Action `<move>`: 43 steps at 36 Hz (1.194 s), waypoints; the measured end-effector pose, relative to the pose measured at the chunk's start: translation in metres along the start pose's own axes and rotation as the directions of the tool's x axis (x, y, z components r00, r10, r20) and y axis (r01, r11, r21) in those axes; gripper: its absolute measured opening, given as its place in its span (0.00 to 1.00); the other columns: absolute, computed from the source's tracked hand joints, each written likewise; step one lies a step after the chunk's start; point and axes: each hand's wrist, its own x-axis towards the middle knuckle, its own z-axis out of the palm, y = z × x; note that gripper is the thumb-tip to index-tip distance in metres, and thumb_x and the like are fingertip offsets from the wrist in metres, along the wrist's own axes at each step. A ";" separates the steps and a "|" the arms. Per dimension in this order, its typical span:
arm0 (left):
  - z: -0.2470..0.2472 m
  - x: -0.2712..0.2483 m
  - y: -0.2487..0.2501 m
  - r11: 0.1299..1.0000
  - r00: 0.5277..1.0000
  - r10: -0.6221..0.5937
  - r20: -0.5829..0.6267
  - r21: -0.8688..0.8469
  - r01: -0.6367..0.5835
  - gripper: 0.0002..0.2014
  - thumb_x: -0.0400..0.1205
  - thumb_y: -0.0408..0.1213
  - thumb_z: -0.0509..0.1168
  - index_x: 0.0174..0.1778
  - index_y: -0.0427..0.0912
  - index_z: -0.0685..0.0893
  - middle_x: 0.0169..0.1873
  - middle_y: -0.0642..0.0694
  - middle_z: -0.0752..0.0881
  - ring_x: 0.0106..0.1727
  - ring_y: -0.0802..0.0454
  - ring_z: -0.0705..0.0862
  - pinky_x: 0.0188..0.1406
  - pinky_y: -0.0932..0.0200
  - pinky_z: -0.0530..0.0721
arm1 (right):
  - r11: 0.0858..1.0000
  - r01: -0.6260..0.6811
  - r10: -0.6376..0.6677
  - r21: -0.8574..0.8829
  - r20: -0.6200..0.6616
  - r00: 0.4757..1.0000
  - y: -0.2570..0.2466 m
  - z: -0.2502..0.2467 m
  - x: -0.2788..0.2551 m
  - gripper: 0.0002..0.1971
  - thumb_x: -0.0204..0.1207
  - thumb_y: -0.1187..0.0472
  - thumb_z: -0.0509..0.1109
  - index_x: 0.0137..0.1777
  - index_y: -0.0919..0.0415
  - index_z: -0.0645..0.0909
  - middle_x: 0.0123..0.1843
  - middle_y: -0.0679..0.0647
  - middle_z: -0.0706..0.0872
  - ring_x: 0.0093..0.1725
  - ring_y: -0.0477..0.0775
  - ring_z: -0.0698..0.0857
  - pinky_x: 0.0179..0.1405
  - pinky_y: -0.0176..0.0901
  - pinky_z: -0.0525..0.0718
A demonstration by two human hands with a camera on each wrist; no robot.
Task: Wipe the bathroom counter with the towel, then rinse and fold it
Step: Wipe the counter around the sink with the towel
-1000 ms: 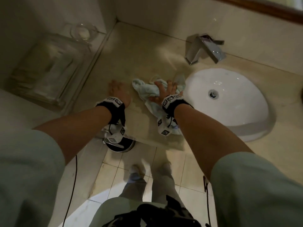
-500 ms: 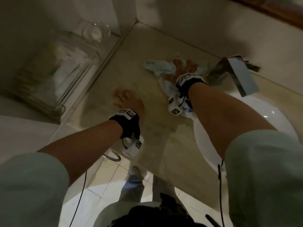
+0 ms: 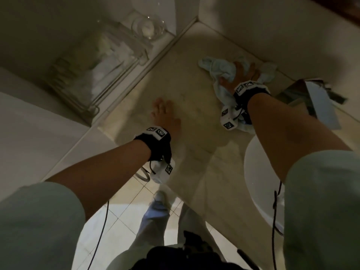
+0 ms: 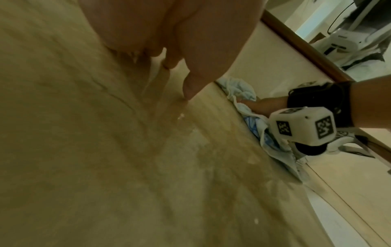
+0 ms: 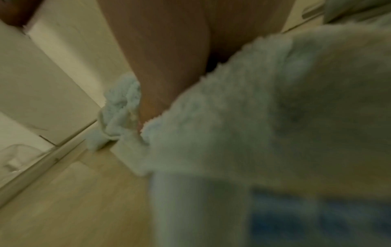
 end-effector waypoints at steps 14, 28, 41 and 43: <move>-0.036 -0.041 -0.088 0.974 0.978 0.132 -0.160 -0.164 -0.158 0.19 0.84 0.27 0.56 0.71 0.24 0.70 0.72 0.28 0.69 0.74 0.35 0.69 0.76 0.50 0.63 | 0.995 -0.063 0.056 0.074 0.089 0.994 -0.098 0.050 -0.095 0.50 0.62 0.19 0.48 0.82 0.38 0.37 0.86 0.55 0.36 0.83 0.69 0.42 0.75 0.77 0.50; -0.079 -0.074 -0.160 0.971 0.970 0.158 -0.186 -0.147 -0.187 0.10 0.76 0.20 0.55 0.49 0.33 0.77 0.60 0.29 0.76 0.64 0.35 0.75 0.62 0.48 0.71 | 0.997 0.044 -0.048 0.063 0.075 0.996 -0.225 0.088 -0.153 0.44 0.74 0.29 0.57 0.84 0.45 0.43 0.85 0.60 0.35 0.83 0.68 0.38 0.76 0.76 0.47; -0.093 -0.083 -0.167 0.974 0.949 0.176 -0.260 -0.096 -0.206 0.08 0.77 0.23 0.56 0.48 0.29 0.79 0.57 0.27 0.79 0.61 0.33 0.78 0.59 0.46 0.74 | 0.952 0.300 -0.306 0.057 0.172 0.936 -0.259 0.120 -0.195 0.42 0.69 0.34 0.70 0.81 0.39 0.54 0.85 0.53 0.40 0.83 0.65 0.41 0.74 0.80 0.45; -0.092 -0.081 -0.161 0.974 0.946 0.188 -0.262 -0.076 -0.214 0.07 0.77 0.22 0.56 0.45 0.34 0.77 0.56 0.28 0.79 0.60 0.33 0.77 0.58 0.46 0.74 | 0.942 0.334 -0.336 0.038 0.181 0.925 -0.251 0.119 -0.199 0.42 0.70 0.36 0.71 0.81 0.39 0.55 0.85 0.52 0.41 0.84 0.64 0.41 0.74 0.80 0.46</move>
